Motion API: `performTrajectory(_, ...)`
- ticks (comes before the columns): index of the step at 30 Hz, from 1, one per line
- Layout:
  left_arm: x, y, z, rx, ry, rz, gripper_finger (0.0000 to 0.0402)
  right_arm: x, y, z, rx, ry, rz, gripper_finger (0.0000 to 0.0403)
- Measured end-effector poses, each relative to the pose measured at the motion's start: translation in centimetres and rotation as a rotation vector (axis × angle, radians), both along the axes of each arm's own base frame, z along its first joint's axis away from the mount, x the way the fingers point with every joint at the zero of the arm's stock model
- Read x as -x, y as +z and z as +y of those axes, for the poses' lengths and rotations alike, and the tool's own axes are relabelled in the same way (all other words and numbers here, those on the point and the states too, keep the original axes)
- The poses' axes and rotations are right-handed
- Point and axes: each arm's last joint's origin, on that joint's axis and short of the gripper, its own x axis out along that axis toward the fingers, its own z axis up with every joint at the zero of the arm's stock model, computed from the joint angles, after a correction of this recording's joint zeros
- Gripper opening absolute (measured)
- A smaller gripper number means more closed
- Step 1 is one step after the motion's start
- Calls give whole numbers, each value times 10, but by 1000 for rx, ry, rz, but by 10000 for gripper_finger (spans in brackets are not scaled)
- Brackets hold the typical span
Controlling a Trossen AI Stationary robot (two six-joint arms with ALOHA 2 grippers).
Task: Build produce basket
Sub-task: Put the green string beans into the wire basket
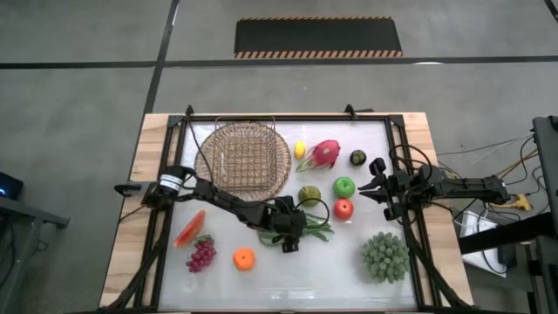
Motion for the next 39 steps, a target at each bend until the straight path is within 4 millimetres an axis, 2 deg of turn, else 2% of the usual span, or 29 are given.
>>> performTrajectory(4, -3, -8, 1, 27, -13, 13, 276, 0, 0, 0, 0, 0, 0, 38)
performTrajectory(7, -3, -11, 0, 30, -14, 18, 243, 0, 0, 0, 0, 0, 1, 38)
performTrajectory(11, -3, -12, 0, 35, -20, 22, 172, 0, 0, 0, 0, 0, 0, 38)
performTrajectory(17, -2, -11, 0, 38, -26, 27, 31, 0, 0, 0, -1, 0, 1, 38)
performTrajectory(18, -2, -10, 0, 38, -26, 25, 20, 0, 0, 0, -3, 1, 1, 38)
performTrajectory(23, 0, 3, -3, 40, -36, 0, 18, 0, 0, 0, -3, 1, 2, 38)
performTrajectory(30, 7, 41, -2, 46, -28, -85, 17, 0, 0, 0, -3, 1, 1, 38)
performTrajectory(39, 9, 43, 2, 26, -8, -72, 26, 0, -1, 0, -3, 1, 6, 38)
